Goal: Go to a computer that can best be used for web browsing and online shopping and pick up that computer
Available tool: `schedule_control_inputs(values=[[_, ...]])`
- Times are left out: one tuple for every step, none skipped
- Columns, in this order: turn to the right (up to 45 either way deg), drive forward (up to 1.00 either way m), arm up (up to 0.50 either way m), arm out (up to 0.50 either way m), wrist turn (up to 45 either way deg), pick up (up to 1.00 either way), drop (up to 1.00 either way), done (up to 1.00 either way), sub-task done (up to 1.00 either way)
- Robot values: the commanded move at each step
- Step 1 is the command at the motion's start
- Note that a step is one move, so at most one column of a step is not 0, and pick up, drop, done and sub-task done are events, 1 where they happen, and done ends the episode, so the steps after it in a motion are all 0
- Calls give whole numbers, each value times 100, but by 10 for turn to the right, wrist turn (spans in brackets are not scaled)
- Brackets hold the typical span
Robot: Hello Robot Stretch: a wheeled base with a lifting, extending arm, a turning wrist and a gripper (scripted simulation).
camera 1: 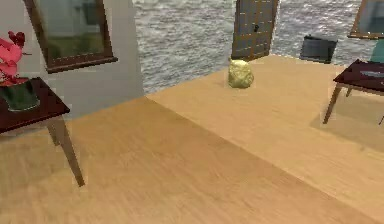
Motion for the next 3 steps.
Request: schedule_control_inputs(values=[[-450, 0, 0, 0, 0, 0, 0, 0, 0], [-420, 0, 0, 0, 0, 0, 0, 0, 0], [0, 100, 0, 0, 0, 0, 0, 0, 0]])
